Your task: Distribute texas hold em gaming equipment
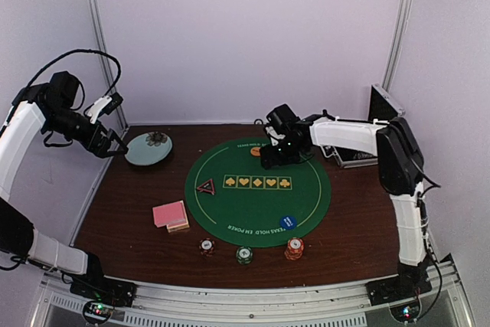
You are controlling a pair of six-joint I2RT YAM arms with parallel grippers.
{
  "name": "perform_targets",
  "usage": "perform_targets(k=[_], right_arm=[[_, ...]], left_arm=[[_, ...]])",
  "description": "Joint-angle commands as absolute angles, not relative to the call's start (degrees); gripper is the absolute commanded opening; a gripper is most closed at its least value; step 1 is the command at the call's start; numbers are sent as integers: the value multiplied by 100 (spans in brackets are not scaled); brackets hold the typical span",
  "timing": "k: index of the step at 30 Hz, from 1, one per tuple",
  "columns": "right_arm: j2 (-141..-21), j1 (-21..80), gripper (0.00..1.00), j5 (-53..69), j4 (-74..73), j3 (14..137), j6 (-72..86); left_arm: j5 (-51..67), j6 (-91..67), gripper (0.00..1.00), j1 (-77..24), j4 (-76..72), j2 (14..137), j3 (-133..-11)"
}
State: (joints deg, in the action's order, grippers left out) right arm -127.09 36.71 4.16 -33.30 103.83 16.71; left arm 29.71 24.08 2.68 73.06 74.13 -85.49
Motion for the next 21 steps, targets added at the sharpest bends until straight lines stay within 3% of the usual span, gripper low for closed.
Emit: perform_targets(k=[1, 7, 21], right_arm=[[-11637, 4156, 73, 70, -2965, 9032, 1657], [-10931, 4759, 68, -120, -3098, 7792, 1758], [-10907, 5071, 48, -343, -3433, 7314, 1717]], left_arm=[[3077, 2347, 98, 281, 7177, 7332, -8581], [3235, 2295, 98, 281, 7181, 7299, -8561], [3290, 2249, 98, 281, 7176, 7213, -8604]])
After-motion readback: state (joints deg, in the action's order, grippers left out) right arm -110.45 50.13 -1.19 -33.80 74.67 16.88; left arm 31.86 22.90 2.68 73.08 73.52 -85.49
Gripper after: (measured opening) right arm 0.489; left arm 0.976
